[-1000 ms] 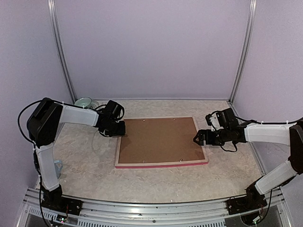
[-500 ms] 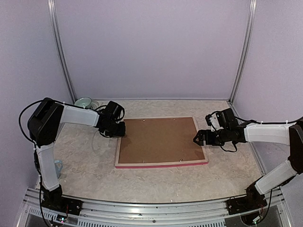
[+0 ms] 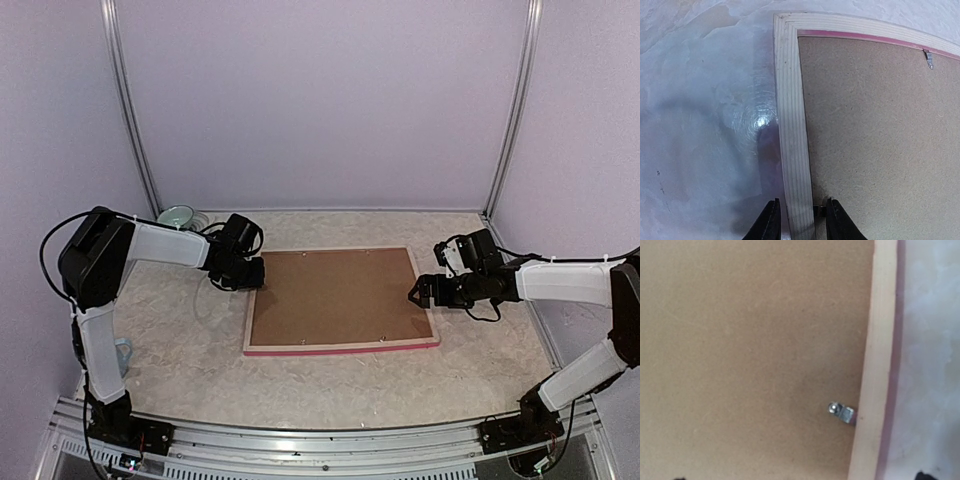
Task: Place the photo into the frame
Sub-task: Press the fastener onto the backboard.
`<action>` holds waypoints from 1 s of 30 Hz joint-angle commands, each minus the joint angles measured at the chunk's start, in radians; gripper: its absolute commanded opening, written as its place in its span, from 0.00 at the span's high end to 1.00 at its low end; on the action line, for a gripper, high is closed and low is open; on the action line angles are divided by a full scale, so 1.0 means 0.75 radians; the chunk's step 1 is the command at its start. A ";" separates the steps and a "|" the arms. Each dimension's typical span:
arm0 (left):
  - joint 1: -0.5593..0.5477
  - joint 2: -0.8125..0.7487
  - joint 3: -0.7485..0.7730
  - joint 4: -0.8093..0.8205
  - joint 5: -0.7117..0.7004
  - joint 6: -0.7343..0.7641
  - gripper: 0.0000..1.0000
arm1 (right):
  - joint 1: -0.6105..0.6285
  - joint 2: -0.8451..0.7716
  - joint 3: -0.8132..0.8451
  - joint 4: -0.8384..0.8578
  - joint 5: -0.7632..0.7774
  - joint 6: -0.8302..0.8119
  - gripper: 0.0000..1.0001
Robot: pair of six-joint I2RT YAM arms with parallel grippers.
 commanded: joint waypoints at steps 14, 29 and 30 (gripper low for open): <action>-0.001 0.017 -0.003 -0.021 -0.040 0.006 0.74 | 0.010 0.000 -0.008 0.016 -0.001 0.009 0.01; 0.003 -0.011 -0.002 -0.012 -0.036 -0.008 0.47 | 0.010 0.009 -0.008 0.016 -0.001 0.008 0.01; 0.003 -0.022 -0.001 -0.011 -0.040 -0.010 0.42 | 0.009 0.007 -0.006 0.015 -0.001 0.008 0.01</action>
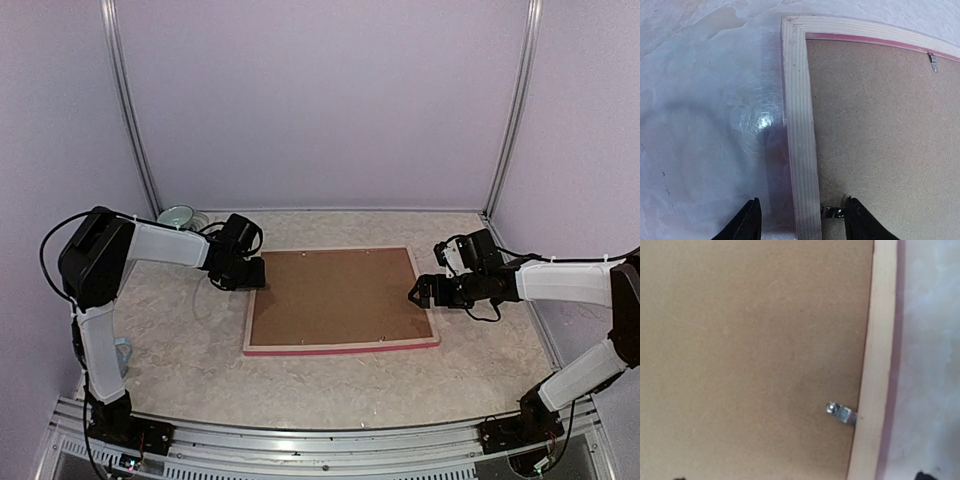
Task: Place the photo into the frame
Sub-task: Press the fastener onto the backboard, then pick up the photo frame from the center of the board.
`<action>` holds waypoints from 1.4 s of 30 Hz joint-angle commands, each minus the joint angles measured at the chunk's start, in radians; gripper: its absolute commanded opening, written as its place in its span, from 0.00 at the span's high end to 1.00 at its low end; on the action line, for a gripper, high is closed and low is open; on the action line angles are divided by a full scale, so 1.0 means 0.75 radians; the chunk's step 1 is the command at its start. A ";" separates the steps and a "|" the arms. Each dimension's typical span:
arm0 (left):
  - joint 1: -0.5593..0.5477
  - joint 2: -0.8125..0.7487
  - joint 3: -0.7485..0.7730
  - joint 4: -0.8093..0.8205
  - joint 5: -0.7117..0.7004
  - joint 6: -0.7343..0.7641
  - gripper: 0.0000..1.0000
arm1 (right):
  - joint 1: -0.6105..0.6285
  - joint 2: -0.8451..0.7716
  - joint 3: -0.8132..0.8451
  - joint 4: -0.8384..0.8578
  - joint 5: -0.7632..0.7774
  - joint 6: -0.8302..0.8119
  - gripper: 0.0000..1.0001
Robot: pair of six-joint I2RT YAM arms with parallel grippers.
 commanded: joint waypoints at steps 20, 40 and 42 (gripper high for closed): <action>-0.200 -0.297 0.008 0.146 -0.009 0.237 0.01 | -0.199 0.113 0.182 -0.056 -0.082 -0.051 0.06; -0.588 -0.171 0.058 0.278 0.115 0.837 0.01 | -0.207 0.571 0.444 -0.068 -0.139 -0.109 0.48; -0.603 -0.158 0.061 0.267 0.125 0.866 0.01 | -0.207 0.586 0.450 -0.068 -0.136 -0.110 0.50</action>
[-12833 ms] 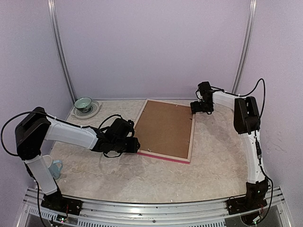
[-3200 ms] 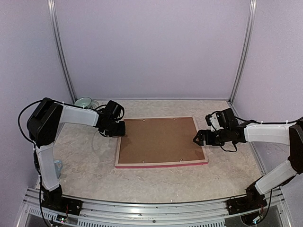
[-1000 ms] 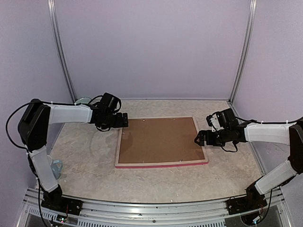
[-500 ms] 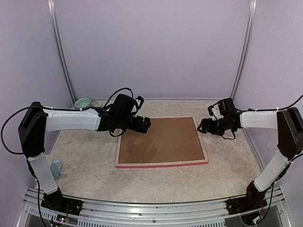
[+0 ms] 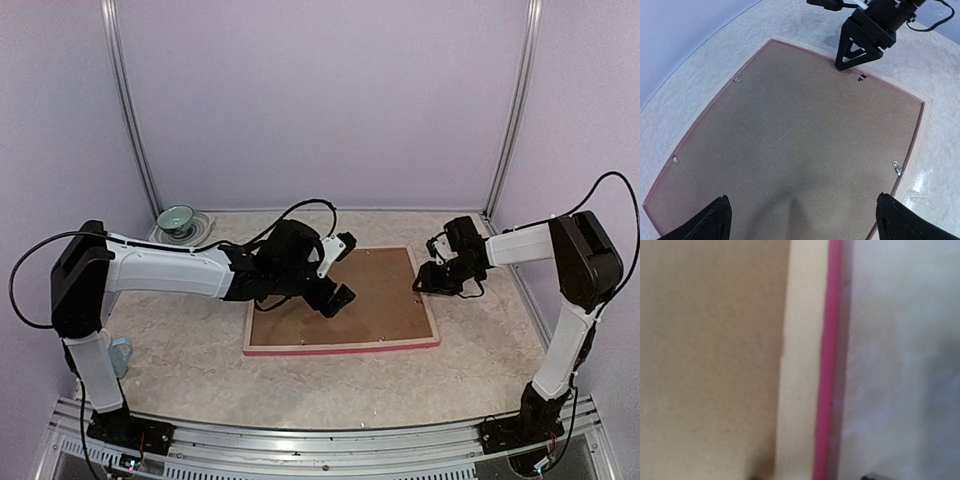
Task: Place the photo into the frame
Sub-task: Pick up the photo frame from the center of the board.
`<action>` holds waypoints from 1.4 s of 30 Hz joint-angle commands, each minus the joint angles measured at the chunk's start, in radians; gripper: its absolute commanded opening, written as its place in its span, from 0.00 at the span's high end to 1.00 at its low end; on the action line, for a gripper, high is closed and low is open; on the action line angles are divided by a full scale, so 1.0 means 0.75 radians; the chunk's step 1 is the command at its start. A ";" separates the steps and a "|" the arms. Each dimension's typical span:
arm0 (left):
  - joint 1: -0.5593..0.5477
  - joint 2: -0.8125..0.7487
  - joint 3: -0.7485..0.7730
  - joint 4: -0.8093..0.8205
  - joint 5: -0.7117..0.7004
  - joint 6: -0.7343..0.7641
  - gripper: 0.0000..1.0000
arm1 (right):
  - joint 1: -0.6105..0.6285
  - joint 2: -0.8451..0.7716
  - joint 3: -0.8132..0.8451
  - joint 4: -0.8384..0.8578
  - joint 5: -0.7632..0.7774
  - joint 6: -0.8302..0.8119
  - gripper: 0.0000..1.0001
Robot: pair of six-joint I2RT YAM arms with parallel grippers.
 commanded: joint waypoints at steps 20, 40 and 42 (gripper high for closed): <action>-0.187 0.221 0.135 -0.107 -0.099 0.277 0.01 | 0.015 -0.009 0.087 -0.062 -0.016 -0.007 0.81; -0.325 0.231 0.114 -0.214 -0.262 0.441 0.01 | 0.041 -0.103 0.315 -0.305 0.010 -0.007 0.88; -0.332 0.242 0.111 -0.200 -0.313 0.445 0.01 | 0.041 -0.103 0.333 -0.325 0.012 -0.007 0.88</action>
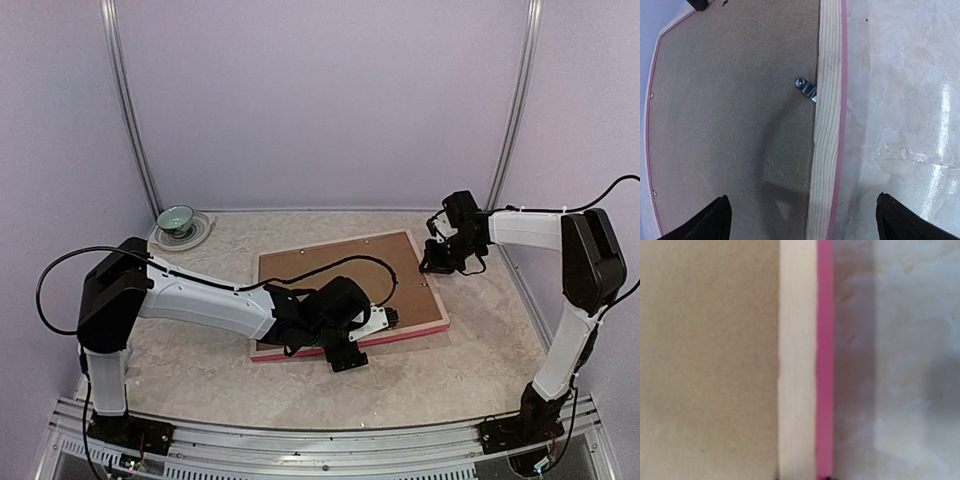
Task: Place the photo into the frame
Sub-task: Pick up the photo frame from the center of the board, then pass from the right arm to the left
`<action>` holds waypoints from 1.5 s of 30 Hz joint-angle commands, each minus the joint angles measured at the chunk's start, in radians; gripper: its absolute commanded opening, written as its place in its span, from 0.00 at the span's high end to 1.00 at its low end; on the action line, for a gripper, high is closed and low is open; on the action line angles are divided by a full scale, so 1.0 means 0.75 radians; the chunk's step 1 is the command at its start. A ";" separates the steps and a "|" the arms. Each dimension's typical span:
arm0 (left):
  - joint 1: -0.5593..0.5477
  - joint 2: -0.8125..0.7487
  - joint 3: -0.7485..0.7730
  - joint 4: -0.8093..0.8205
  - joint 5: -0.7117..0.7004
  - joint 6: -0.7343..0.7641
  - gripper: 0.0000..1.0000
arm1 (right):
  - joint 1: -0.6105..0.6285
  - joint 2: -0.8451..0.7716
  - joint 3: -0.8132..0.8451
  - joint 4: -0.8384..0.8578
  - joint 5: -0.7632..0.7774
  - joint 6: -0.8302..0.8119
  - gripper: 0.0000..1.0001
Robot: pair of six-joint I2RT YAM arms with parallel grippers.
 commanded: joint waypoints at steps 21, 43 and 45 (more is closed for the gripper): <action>-0.117 0.123 -0.206 0.564 -0.655 0.205 0.03 | 0.025 -0.089 0.129 -0.086 -0.097 0.019 0.87; -0.162 0.097 -0.258 0.742 -0.773 0.299 0.68 | 0.025 -0.024 0.164 -0.095 -0.090 0.006 0.79; -0.164 0.086 -0.253 0.733 -0.774 0.304 0.72 | 0.023 -0.017 0.177 -0.106 -0.071 -0.001 0.72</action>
